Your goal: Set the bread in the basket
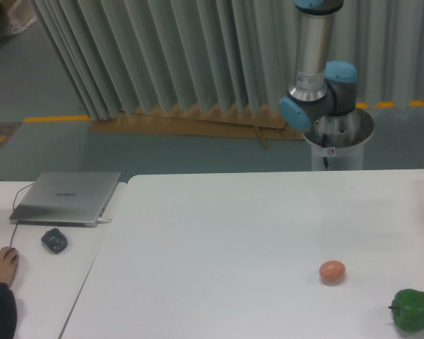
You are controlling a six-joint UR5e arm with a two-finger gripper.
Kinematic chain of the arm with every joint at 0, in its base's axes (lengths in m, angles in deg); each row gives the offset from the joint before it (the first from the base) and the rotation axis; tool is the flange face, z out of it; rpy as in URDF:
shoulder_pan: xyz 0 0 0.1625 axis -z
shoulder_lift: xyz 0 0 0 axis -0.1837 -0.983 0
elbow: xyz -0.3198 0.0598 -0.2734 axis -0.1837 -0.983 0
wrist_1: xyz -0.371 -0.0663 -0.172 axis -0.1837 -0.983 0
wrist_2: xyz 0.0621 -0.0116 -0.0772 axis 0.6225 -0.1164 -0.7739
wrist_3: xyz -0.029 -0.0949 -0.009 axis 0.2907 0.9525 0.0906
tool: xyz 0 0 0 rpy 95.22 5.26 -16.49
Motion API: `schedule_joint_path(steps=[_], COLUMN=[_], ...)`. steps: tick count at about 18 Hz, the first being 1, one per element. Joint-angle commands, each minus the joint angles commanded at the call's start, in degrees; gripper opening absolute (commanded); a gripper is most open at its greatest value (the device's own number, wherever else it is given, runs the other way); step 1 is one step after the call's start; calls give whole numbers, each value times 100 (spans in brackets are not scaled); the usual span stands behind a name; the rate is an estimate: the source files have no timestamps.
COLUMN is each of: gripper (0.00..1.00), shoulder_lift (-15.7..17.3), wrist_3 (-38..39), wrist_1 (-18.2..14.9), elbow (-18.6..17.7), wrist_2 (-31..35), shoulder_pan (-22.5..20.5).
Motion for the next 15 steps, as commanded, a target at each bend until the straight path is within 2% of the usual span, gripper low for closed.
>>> schedule_joint_path(steps=[7,15], gripper=[100,100], shoulder_lift=[35,35], wrist_3=[659,703], wrist_1=[9,9], elbow=[26,-9], wrist_2=[-123,-255], shoulder_pan=[298,361])
